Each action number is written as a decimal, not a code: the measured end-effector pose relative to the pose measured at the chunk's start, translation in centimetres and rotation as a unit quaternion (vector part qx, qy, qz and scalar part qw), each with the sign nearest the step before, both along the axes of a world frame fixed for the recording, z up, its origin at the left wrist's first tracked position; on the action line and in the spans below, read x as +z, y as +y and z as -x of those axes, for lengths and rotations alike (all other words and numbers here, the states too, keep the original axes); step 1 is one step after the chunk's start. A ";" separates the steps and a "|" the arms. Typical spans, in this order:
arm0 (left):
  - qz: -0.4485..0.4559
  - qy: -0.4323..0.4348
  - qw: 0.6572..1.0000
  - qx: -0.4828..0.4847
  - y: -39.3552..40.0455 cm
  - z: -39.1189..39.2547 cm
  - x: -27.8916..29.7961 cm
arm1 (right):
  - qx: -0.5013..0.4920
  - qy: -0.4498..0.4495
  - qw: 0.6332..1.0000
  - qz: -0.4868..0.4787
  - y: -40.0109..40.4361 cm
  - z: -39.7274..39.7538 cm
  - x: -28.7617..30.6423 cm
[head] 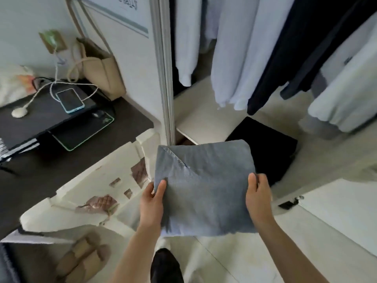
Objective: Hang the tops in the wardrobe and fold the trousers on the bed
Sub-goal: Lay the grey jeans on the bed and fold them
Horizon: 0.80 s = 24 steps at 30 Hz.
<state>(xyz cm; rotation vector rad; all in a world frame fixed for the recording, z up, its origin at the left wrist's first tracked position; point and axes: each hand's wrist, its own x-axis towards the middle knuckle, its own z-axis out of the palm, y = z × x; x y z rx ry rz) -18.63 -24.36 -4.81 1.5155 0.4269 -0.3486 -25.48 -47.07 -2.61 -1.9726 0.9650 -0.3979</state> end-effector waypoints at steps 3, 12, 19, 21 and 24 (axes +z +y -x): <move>-0.002 0.002 0.998 -0.065 -3.9 -5.2 -0.9 | -0.068 0.016 0.998 -0.005 -2.7 -1.9 -0.8; 0.056 0.040 0.959 -0.274 -21.5 -21.2 -4.3 | -0.323 0.003 0.945 0.050 -13.8 -10.1 -3.1; 0.030 0.011 0.936 -0.351 -31.2 -26.7 -9.8 | -0.400 0.077 0.913 0.033 -20.6 -14.2 -8.3; -0.065 0.000 0.902 -0.427 -31.9 -26.7 -12.3 | -0.396 0.166 0.901 -0.051 -21.8 -14.1 -10.9; -0.139 -0.015 0.870 -0.472 -32.2 -26.4 -15.5 | -0.380 0.200 0.900 -0.076 -22.9 -14.1 -13.0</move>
